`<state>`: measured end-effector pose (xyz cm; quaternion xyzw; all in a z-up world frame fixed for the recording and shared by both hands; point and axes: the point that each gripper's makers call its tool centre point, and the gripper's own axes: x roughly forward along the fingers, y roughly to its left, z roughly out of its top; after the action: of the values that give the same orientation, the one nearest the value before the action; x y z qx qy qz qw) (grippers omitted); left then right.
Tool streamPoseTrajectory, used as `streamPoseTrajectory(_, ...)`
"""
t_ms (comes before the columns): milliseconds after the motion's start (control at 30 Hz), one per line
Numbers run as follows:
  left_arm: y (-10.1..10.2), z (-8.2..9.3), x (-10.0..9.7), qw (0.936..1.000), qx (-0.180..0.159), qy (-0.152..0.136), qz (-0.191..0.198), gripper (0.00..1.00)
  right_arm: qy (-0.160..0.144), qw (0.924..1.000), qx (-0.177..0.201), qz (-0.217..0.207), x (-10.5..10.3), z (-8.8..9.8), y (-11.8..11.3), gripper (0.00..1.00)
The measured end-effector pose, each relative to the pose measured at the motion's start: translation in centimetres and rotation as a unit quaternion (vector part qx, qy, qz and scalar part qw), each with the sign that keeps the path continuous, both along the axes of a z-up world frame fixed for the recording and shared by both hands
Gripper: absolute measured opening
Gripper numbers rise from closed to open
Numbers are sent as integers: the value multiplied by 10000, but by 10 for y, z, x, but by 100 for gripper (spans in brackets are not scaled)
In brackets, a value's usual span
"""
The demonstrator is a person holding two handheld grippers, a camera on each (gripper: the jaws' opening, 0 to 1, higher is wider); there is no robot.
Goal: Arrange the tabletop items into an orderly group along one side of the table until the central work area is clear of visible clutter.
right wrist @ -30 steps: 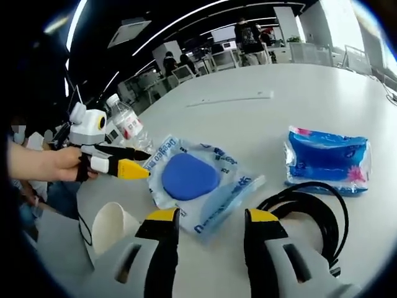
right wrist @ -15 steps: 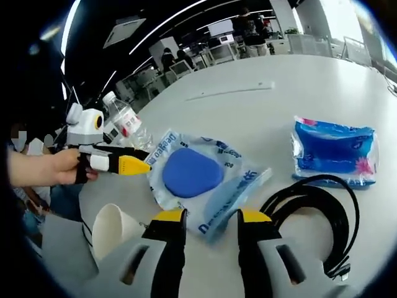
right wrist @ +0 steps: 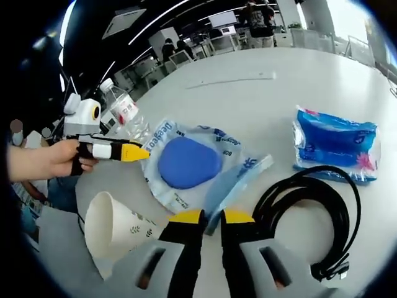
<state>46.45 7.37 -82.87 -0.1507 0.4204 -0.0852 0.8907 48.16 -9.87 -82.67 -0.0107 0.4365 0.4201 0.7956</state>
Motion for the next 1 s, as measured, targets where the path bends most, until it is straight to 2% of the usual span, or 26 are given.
streamPoseTrajectory(33, 0, -1, -1, 10000, 16, 0, -5, 10, 5, 10000, 6, -14, 1, 1, 0, 4)
streamPoseTrajectory(67, -1, 1, 1, 9999, -107, -79, 52, 9, 14, 10000, 26, -29, 2, 1, 0, 2)
streamPoseTrajectory(100, -2, 1, 0, 9998, -197, -33, 91, 8, 15, 10000, 25, -30, 2, 2, 0, 0)
streamPoseTrajectory(133, 0, 1, -2, 9998, -155, 15, 132, 5, -32, 10000, -8, -6, 3, 2, -1, 0)
streamPoseTrajectory(233, 0, 4, -2, 9998, -129, -103, 105, 0, -98, 9999, 27, 21, 5, 4, 1, 0)
streamPoseTrajectory(333, -1, 8, -1, 9996, 109, -224, -109, 0, -124, 9999, 43, -21, 7, 6, 1, 0)
streamPoseTrajectory(467, 0, 11, 1, 9993, 102, -334, -102, 0, -272, 9996, -17, 91, 10, 10, 2, 0)
streamPoseTrajectory(667, 0, 20, 6, 9978, 289, -568, -165, 0, -457, 9988, -55, 157, 16, 15, 2, 0)
streamPoseTrajectory(1000, 5, 36, 26, 9956, 419, -831, -146, 0, -807, 9964, -73, 253, 45, 33, 7, 0)
